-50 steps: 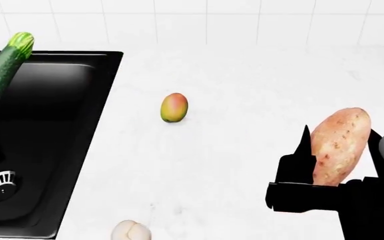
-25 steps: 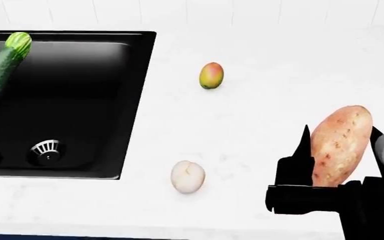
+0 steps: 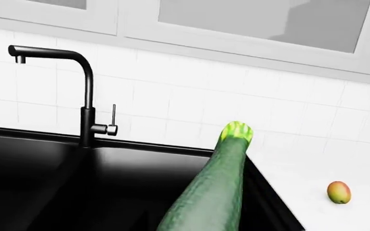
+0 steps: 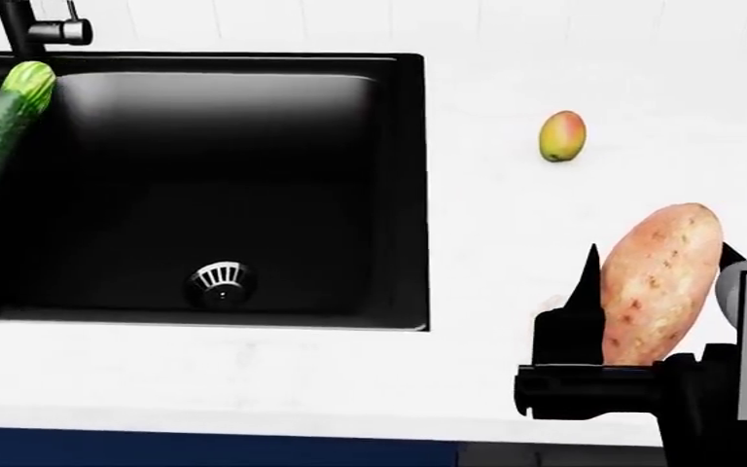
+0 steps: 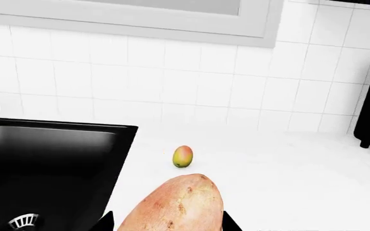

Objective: There is a mixed pile of frozen fruits and vegetables on the counter. Locate all the frozen vegetables and place the items in a bowl on the counter. Take all the frozen fruits and defrost them in a running sink.

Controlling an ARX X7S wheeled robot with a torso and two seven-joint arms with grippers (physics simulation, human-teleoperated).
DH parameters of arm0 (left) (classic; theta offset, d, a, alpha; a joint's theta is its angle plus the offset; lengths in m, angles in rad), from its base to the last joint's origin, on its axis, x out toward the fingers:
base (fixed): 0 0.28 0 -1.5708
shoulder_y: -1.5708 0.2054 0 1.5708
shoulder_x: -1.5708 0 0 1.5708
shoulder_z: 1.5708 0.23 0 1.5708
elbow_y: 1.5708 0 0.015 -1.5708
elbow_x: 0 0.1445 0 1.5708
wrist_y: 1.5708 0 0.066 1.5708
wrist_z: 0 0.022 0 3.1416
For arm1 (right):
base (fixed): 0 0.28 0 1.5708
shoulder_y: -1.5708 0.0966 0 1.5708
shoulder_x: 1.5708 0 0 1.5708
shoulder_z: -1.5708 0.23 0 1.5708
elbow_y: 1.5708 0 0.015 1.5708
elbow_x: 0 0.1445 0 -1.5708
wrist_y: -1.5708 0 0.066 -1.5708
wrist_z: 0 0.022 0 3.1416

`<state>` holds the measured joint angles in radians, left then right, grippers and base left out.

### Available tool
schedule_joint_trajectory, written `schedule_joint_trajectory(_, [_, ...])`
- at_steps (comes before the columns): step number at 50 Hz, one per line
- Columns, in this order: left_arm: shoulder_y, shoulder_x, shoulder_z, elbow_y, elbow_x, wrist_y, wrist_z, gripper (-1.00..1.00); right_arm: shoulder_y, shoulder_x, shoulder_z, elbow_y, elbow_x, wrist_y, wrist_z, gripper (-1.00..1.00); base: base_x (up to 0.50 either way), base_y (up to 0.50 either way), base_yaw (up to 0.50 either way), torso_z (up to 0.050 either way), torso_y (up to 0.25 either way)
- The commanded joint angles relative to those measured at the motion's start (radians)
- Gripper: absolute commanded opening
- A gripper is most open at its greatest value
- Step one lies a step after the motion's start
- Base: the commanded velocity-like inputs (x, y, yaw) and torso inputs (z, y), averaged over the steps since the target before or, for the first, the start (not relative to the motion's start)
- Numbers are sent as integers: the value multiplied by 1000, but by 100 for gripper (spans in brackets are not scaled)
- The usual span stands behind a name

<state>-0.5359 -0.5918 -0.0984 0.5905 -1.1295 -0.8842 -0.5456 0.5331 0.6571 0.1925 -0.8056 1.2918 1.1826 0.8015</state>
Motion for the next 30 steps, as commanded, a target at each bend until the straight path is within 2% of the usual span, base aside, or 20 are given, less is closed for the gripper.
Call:
schedule_joint_trajectory(1, [-2, 1, 0, -5, -2, 10, -7, -100, 3, 5, -6, -3, -15, 1, -1, -100, -31, 500, 0, 0, 0])
schedule_joint_trajectory(30, [0, -5, 2, -3, -8, 18, -8, -100, -1, 14, -15, -3, -24, -25, -9, -100, -27, 500, 0, 0, 0])
